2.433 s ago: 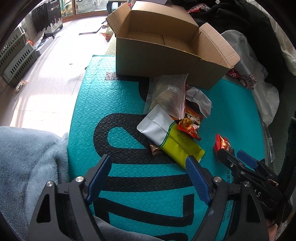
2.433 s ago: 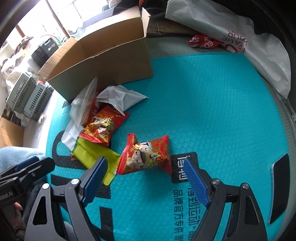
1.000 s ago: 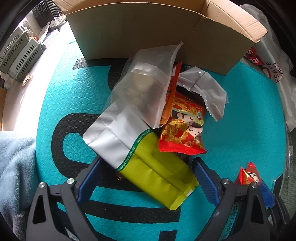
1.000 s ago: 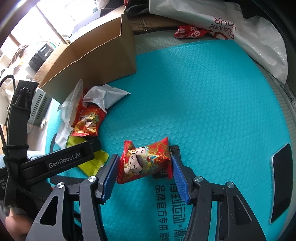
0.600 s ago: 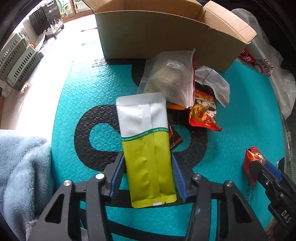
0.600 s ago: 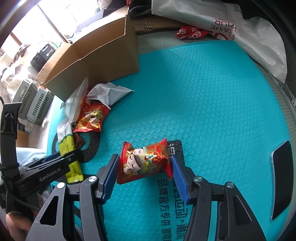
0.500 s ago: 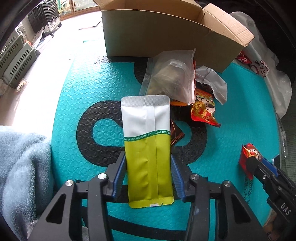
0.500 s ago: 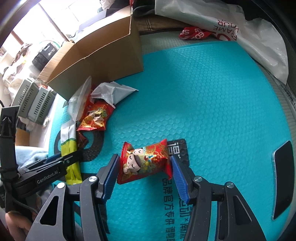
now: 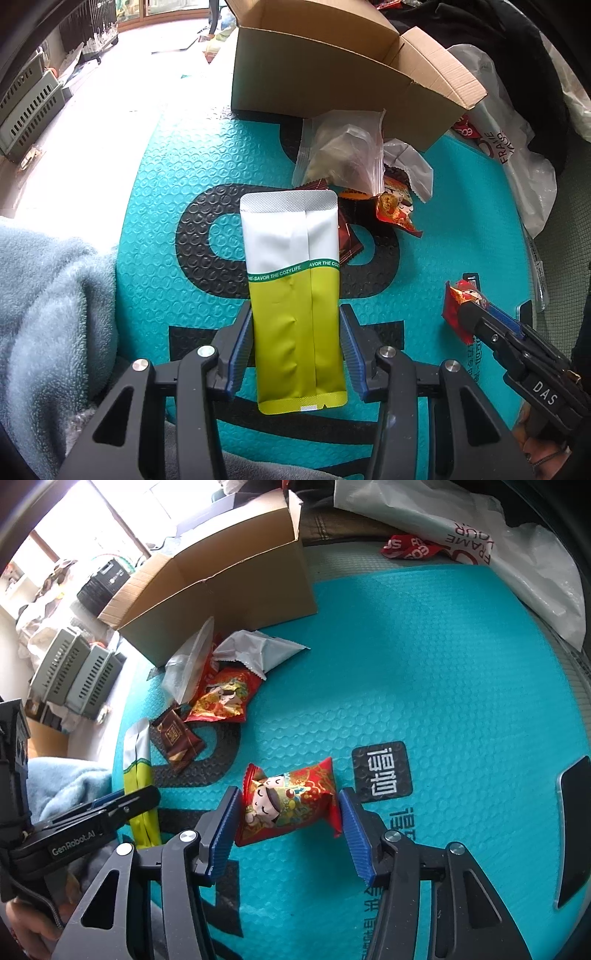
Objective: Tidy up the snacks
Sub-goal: 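Lift both held packets and carry them over the box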
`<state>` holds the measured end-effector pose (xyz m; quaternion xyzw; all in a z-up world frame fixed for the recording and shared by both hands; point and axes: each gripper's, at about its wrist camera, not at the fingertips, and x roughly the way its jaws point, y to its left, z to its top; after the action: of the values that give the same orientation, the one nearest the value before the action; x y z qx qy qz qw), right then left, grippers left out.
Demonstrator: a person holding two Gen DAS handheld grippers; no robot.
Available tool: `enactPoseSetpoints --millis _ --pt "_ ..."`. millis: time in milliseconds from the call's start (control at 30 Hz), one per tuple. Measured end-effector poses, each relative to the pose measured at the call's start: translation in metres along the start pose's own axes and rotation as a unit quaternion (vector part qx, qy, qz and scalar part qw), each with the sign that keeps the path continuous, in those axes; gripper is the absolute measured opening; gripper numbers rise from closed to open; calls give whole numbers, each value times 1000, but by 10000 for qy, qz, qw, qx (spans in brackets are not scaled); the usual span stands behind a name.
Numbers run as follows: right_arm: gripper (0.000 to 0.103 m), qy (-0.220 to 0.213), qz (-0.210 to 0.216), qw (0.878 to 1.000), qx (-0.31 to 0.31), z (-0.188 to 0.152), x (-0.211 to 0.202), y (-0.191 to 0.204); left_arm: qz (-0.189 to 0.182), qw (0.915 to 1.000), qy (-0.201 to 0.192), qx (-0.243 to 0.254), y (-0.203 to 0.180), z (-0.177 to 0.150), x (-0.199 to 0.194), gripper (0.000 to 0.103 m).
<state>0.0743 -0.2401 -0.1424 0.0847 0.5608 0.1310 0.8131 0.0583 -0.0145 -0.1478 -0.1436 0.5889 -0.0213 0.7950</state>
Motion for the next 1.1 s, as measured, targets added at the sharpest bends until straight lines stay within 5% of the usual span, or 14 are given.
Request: enactPoseSetpoints --millis 667,1100 --pt "50 90 461 9988 -138 -18 -11 31 -229 9994 -247 21 3 -13 -44 44" --pt "50 -295 877 9954 -250 9 -53 53 -323 9944 -986 217 -8 20 -93 44"
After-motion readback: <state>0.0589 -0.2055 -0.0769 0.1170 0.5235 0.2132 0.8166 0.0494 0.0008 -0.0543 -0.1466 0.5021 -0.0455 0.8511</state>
